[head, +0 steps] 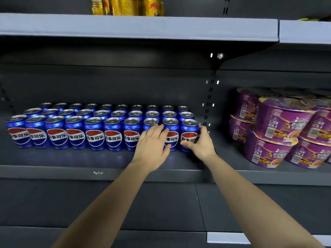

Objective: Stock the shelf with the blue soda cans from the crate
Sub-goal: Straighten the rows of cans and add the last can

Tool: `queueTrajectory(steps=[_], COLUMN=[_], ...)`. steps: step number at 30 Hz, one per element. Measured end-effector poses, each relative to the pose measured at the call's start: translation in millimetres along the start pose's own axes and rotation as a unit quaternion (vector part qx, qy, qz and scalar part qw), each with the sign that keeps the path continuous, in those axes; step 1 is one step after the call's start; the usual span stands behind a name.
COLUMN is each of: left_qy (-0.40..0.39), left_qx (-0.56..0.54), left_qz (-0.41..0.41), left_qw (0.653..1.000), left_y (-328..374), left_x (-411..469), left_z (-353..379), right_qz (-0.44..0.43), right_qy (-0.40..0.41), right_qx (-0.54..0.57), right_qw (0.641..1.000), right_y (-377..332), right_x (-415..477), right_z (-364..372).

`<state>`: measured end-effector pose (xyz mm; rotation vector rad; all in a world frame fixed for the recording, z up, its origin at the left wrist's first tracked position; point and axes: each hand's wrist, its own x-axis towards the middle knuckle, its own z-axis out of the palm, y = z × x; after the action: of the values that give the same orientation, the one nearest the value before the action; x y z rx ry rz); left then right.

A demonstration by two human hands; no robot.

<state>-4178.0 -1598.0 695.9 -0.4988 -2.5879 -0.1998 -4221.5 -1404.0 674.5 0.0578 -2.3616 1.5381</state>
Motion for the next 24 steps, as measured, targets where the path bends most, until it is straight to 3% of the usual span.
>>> queueTrajectory(steps=[17, 24], left_qy=[0.005, 0.006], left_qx=[-0.006, -0.012], left_qz=[-0.004, -0.013], left_qw=[1.0, 1.0], left_y=[1.3, -4.7], left_x=[-13.3, -38.5], left_z=[8.4, 2.4], right_qz=[0.033, 0.035], right_qy=[-0.004, 0.075], right_qx=[0.006, 0.012], right_qw=[0.999, 0.996], right_y=[13.3, 4.9], right_x=[1.6, -15.8], right_z=[10.6, 22.8])
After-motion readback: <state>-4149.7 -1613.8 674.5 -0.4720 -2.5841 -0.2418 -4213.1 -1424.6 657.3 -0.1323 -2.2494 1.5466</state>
